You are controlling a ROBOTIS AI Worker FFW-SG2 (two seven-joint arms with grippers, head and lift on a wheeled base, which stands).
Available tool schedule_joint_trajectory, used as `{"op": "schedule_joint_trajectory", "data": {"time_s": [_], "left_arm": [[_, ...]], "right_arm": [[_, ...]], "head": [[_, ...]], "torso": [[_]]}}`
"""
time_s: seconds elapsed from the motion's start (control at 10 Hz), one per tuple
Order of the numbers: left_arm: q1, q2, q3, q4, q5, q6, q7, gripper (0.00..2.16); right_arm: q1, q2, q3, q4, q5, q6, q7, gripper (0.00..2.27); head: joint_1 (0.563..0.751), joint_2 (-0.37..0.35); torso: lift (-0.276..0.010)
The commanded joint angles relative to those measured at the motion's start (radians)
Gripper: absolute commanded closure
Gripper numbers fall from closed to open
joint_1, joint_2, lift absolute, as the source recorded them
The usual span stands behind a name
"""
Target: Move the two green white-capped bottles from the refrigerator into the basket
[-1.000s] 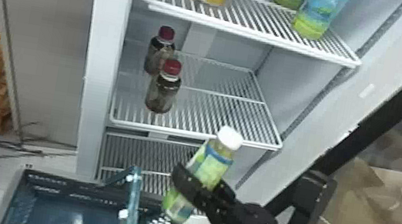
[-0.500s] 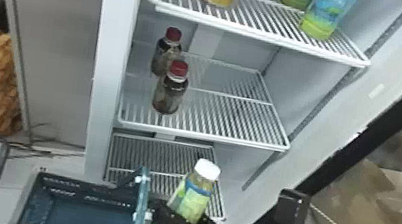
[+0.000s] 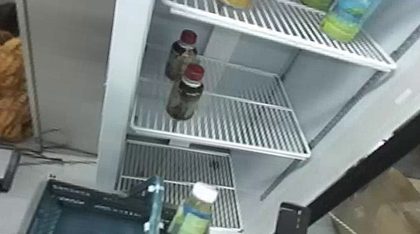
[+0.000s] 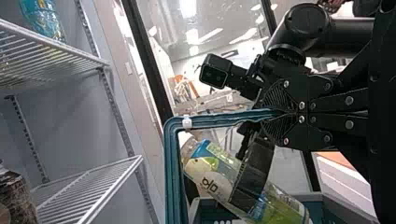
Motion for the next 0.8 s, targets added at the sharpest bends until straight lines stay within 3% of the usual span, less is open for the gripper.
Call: {"op": "schedule_joint_trajectory", "data": {"time_s": [0.0, 0.2, 0.7], "left_arm": [[0.002, 0.0, 0.0, -0.001, 0.0, 0.0, 0.0, 1.13], [0.002, 0.0, 0.002, -0.001, 0.0, 0.0, -0.002, 1.13], [0.0, -0.001, 0.0, -0.001, -0.002, 0.0, 0.0, 1.13]], "right_arm": [[-0.001, 0.0, -0.003, 0.001, -0.001, -0.011, 0.001, 0.49], [-0.001, 0.005, -0.007, 0.001, 0.003, -0.073, 0.001, 0.35], [-0.013, 0.014, -0.041, -0.033, 0.071, -0.227, 0.001, 0.34]], "head": [[0.695, -0.294], [0.695, -0.296], [0.695, -0.319]], "torso": [[-0.263], [-0.263], [-0.263]]}}
